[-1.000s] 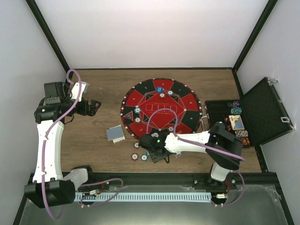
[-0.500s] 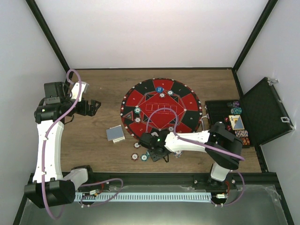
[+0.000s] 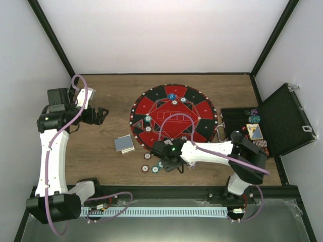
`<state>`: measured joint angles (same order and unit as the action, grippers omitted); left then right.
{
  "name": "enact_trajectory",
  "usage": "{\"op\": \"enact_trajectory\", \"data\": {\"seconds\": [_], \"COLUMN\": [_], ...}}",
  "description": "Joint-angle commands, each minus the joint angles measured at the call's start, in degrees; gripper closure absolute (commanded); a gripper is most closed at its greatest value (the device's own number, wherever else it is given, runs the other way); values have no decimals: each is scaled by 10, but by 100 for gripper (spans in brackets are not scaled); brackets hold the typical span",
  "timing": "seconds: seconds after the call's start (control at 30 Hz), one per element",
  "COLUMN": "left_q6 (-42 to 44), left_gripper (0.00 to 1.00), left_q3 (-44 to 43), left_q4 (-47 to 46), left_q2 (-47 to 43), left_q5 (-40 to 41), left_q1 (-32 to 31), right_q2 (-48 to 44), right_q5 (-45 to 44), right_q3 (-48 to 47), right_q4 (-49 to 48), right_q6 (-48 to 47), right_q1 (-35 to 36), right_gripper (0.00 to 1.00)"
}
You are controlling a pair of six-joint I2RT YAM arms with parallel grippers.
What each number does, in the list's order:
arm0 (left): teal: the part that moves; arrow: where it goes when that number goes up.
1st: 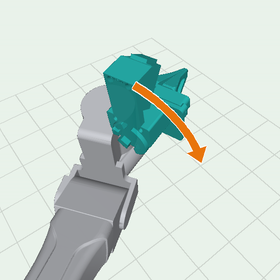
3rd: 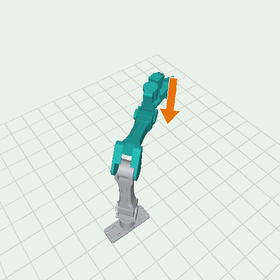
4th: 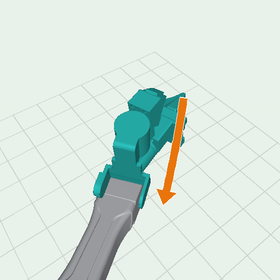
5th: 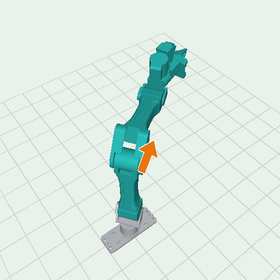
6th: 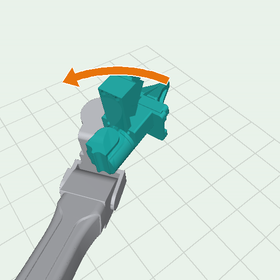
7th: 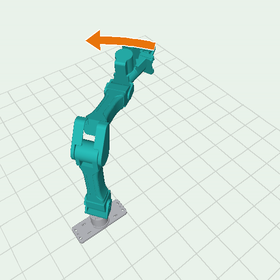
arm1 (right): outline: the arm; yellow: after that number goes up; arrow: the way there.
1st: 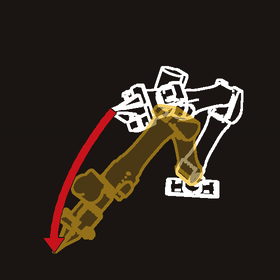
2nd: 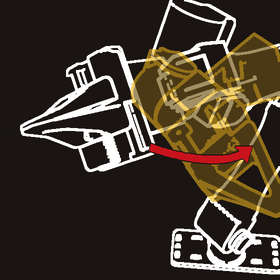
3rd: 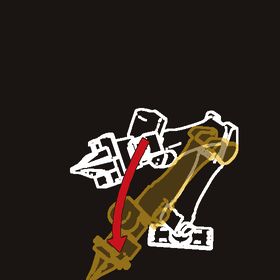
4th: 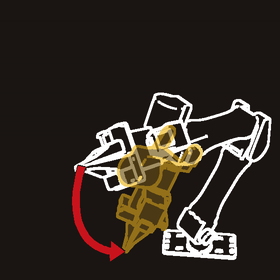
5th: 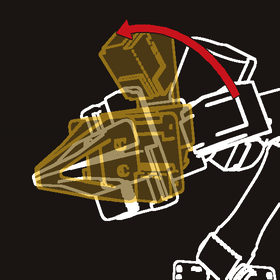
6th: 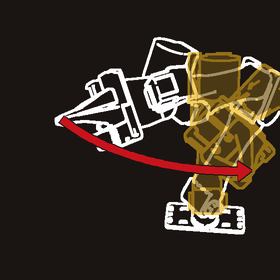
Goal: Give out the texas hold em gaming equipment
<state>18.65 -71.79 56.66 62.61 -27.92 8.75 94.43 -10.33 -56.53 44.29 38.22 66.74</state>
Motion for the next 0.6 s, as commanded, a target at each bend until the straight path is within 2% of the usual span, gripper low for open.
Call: {"op": "enact_trajectory", "data": {"seconds": [0.0, 0.2, 0.37, 0.57], "left_q6": [0, -2, -3, -1], "left_gripper": [0, 0, 0, 0], "left_q3": [-13, -17, -22, -26], "left_q4": [-2, 0, 4, 7], "left_q2": [-1, 1, 0, -1], "left_q5": [-4, -9, -11, -14], "left_q1": [3, 3, 3, 3], "right_q2": [-42, -85, -109, -97], "right_q5": [-32, -45, -50, -58], "right_q3": [-31, -25, -16, -8], "right_q4": [38, 52, 35, 0], "right_q6": [3, -23, -73, -118], "right_q1": [-14, -80, -182, -301], "right_gripper": [88, 87, 87, 87]}}
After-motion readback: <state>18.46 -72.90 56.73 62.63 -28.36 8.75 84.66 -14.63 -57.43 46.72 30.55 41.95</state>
